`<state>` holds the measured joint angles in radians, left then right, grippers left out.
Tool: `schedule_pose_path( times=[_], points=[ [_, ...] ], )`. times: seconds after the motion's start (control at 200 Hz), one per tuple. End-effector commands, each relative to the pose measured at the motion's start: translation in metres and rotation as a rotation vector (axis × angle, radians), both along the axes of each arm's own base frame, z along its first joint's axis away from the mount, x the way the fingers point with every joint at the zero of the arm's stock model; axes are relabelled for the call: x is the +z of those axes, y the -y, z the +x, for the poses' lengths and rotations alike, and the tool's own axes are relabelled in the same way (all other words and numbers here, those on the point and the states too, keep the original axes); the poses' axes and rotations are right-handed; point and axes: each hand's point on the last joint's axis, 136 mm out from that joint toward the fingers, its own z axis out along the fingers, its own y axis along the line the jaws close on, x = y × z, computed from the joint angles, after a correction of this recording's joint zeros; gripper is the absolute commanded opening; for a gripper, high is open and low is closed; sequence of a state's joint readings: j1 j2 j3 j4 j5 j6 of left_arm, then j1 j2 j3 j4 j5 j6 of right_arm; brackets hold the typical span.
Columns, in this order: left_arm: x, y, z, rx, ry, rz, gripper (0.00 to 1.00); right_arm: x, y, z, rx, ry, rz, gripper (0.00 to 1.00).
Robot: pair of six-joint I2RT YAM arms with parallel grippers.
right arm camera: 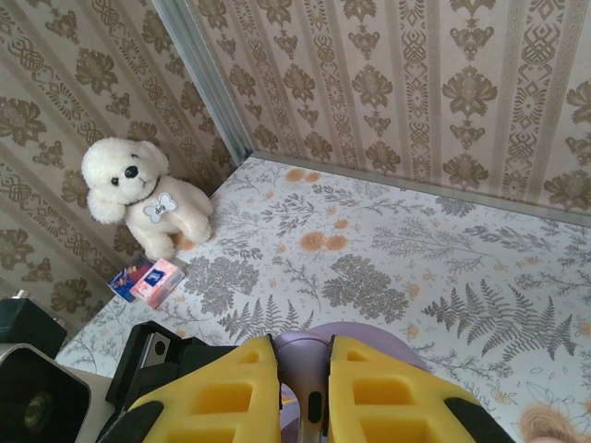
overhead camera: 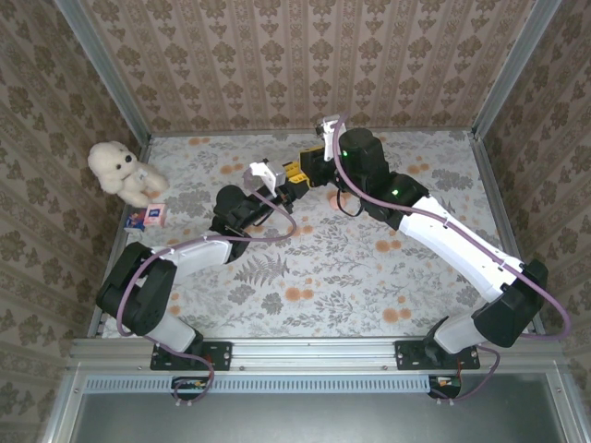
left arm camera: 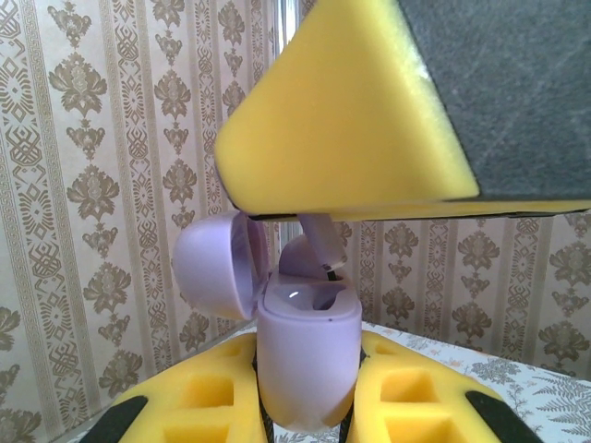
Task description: Insert the wireless bluetooth earbuds into the charging case
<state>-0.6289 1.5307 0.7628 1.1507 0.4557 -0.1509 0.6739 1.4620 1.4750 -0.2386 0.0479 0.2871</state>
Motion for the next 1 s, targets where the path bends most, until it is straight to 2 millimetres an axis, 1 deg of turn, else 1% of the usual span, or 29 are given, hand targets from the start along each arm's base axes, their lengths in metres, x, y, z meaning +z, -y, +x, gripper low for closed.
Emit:
schedule_pose_path(
  times=[0.0,0.385,0.63,0.795,0.995],
  points=[
    [0.027,0.002,-0.007,-0.022,0.064,-0.051,0.00,-0.017,0.005,0.004,-0.020,-0.021,-0.058,0.16],
    [0.027,0.002,-0.006,-0.018,0.062,-0.054,0.00,-0.027,0.009,-0.002,-0.005,-0.017,-0.119,0.16],
    [0.028,0.003,-0.006,-0.021,0.061,-0.054,0.00,-0.032,0.004,-0.003,0.009,-0.020,-0.142,0.16],
    [0.027,0.004,-0.006,-0.025,0.060,-0.052,0.00,-0.034,0.001,0.001,-0.009,-0.023,-0.126,0.15],
    [0.027,0.004,-0.007,-0.025,0.060,-0.054,0.00,-0.033,0.002,0.007,-0.060,-0.029,-0.063,0.14]
  ],
)
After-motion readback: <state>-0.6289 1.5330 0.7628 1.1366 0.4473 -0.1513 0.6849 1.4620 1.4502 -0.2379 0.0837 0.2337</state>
